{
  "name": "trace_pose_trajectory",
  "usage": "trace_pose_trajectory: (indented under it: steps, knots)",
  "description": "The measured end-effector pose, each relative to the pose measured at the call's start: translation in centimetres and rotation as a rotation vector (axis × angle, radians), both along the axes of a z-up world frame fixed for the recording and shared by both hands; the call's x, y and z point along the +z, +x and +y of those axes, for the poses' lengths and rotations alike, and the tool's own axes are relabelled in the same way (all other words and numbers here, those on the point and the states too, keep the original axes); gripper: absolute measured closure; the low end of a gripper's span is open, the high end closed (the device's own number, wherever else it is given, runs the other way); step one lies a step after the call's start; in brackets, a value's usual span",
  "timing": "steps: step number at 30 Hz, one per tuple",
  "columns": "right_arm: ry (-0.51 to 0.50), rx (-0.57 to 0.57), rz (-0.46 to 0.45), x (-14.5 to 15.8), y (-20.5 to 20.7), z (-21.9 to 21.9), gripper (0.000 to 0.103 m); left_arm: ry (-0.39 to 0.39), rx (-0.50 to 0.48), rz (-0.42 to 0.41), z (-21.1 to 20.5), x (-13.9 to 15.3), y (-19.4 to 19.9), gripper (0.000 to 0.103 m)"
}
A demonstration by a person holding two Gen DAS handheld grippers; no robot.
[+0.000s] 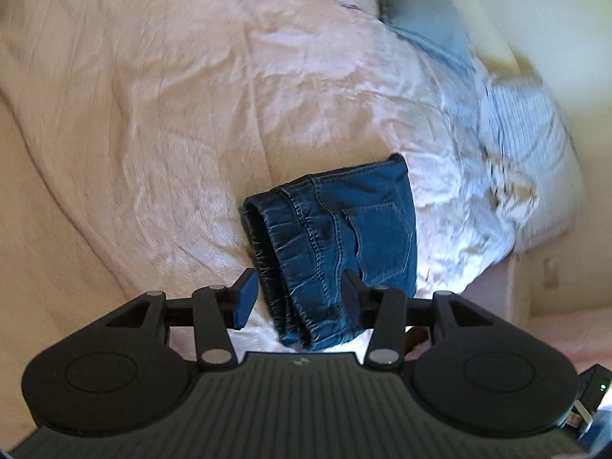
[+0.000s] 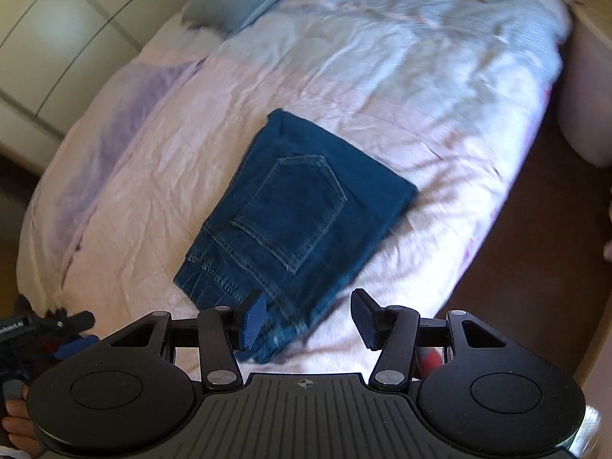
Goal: Fold clothes
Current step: 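Grasp the folded jeans with both grippers and lift them off the bed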
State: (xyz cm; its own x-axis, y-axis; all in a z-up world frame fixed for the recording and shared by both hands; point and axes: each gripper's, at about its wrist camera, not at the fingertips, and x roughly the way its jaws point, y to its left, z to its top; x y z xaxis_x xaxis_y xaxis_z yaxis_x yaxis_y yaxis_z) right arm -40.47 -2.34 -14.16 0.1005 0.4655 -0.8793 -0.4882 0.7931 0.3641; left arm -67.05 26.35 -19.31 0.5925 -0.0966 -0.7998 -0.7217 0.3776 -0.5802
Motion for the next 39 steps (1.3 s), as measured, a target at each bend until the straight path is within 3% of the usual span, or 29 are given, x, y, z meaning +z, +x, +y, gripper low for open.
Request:
trace_pose_trajectory:
  steps: [5,9,12,14,20,25,33,35,39]
  knots:
    - [-0.023,0.174,0.034,-2.2,5.3,4.2,0.05,-0.054,0.184,-0.034,-1.2,-3.2,0.0,0.059]
    - [-0.05,0.332,0.038,-3.9,9.9,7.0,0.049,-0.068,0.344,0.015,-3.4,-6.4,0.5,0.045]
    - [-0.07,0.406,0.039,-5.4,13.1,8.2,0.028,-0.128,0.448,0.012,-4.9,-9.5,0.9,0.043]
    - [-0.077,0.429,0.045,-6.9,15.2,8.4,0.026,-0.146,0.483,-0.011,-5.8,-11.2,1.1,0.041]
    - [-0.002,0.399,0.115,-12.0,21.2,7.5,0.026,-0.144,0.44,-0.121,-6.9,-15.8,1.7,0.038]
    - [0.088,0.372,0.177,-15.4,25.0,6.8,0.026,-0.146,0.407,-0.242,-6.7,-17.8,2.0,0.032]
    - [0.243,0.389,0.33,-20.6,27.8,7.1,0.026,-0.14,0.4,-0.286,-6.0,-19.5,4.7,0.031]
    - [0.299,0.387,0.384,-21.7,28.1,7.5,0.026,-0.127,0.4,-0.28,-6.1,-19.4,5.0,0.033]
    - [0.381,0.439,0.487,-23.4,27.8,8.7,0.026,-0.101,0.4,-0.269,-6.6,-18.9,4.8,0.049]
